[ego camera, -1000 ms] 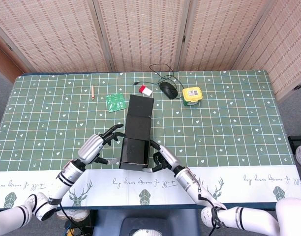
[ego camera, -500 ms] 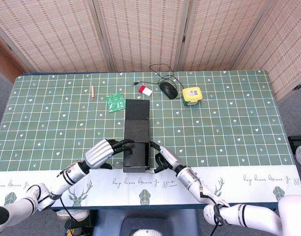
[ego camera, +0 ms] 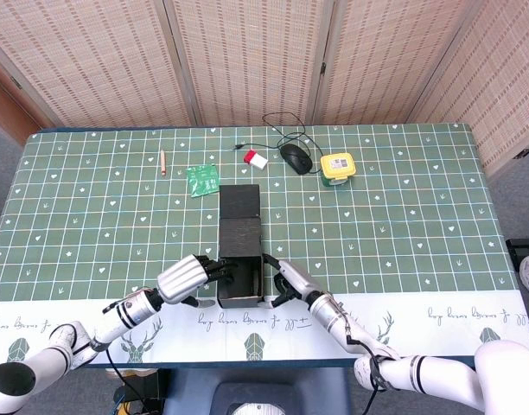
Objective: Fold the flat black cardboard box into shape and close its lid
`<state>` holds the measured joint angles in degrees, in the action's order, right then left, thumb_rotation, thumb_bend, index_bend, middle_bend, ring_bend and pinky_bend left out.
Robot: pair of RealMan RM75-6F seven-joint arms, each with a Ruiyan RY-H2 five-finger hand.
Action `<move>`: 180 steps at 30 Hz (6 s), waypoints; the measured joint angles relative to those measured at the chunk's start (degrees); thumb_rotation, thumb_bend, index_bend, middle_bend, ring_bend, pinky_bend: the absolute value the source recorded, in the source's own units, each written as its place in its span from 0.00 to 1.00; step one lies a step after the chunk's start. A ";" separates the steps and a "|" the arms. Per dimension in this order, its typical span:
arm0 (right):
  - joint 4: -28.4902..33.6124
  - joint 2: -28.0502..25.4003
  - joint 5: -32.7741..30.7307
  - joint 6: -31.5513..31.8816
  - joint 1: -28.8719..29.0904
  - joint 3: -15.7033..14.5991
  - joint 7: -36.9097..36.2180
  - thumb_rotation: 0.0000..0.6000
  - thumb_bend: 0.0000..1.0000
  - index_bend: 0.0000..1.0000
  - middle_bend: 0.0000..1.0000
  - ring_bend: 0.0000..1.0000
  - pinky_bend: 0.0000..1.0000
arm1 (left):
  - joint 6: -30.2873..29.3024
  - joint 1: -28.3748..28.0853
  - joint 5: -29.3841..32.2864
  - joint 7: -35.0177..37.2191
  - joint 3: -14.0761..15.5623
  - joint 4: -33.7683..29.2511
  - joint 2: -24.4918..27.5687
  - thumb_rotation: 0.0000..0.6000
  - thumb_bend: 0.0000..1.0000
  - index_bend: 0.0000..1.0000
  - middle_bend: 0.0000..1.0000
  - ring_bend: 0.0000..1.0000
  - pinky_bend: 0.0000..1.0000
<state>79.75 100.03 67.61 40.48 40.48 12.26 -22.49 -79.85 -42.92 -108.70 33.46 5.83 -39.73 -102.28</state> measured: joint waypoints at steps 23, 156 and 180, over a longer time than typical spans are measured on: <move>-6.48 2.46 10.59 3.72 -1.48 -4.69 -6.85 1.00 0.39 0.34 0.41 0.80 0.98 | -1.54 -1.08 -0.98 -4.59 4.20 5.47 -3.37 1.00 0.04 0.54 0.49 0.55 0.54; 32.33 -35.98 -2.88 13.85 -13.92 1.48 -5.12 1.00 0.23 0.00 0.13 0.14 0.35 | 31.12 6.39 30.87 7.95 -12.79 -34.29 5.35 1.00 0.04 0.30 0.25 0.60 0.64; 12.14 -16.63 2.98 -7.62 -7.07 13.55 -51.21 1.00 0.00 0.00 0.00 0.00 0.15 | 26.31 3.46 20.03 17.20 -10.76 -45.82 15.19 1.00 0.04 0.30 0.26 0.60 0.71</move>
<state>91.89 83.40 70.59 32.86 33.40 25.81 -73.70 -53.54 -39.46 -88.67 50.66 -4.92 -85.55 -87.10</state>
